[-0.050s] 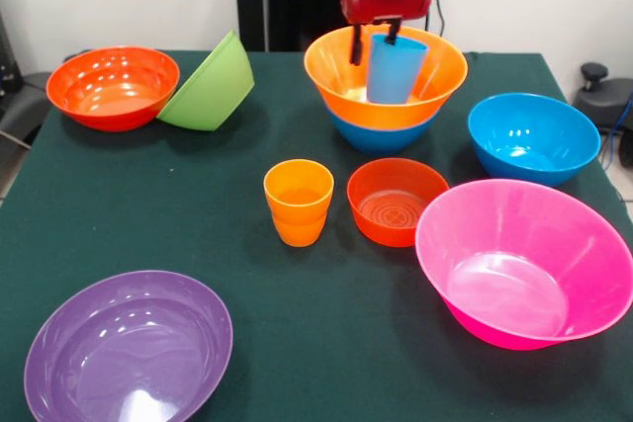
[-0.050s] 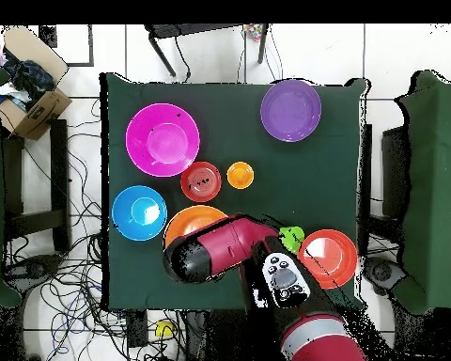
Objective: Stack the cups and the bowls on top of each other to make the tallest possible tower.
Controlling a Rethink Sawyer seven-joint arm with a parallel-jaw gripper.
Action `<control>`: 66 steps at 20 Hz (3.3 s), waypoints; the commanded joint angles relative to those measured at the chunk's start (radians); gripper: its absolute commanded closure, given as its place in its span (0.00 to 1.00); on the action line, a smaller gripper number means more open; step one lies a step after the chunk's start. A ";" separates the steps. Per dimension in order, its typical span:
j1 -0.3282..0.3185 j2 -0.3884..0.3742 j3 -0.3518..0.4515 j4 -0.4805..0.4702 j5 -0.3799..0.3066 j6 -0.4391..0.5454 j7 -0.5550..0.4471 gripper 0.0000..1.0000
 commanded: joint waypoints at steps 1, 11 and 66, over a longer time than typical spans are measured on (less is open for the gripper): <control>-0.064 -0.002 0.075 0.018 -0.048 -0.011 -0.124 0.00; -0.132 -0.128 0.189 0.073 0.071 0.126 -0.189 0.00; -0.774 -0.033 0.637 0.118 -0.285 -0.012 -0.297 0.00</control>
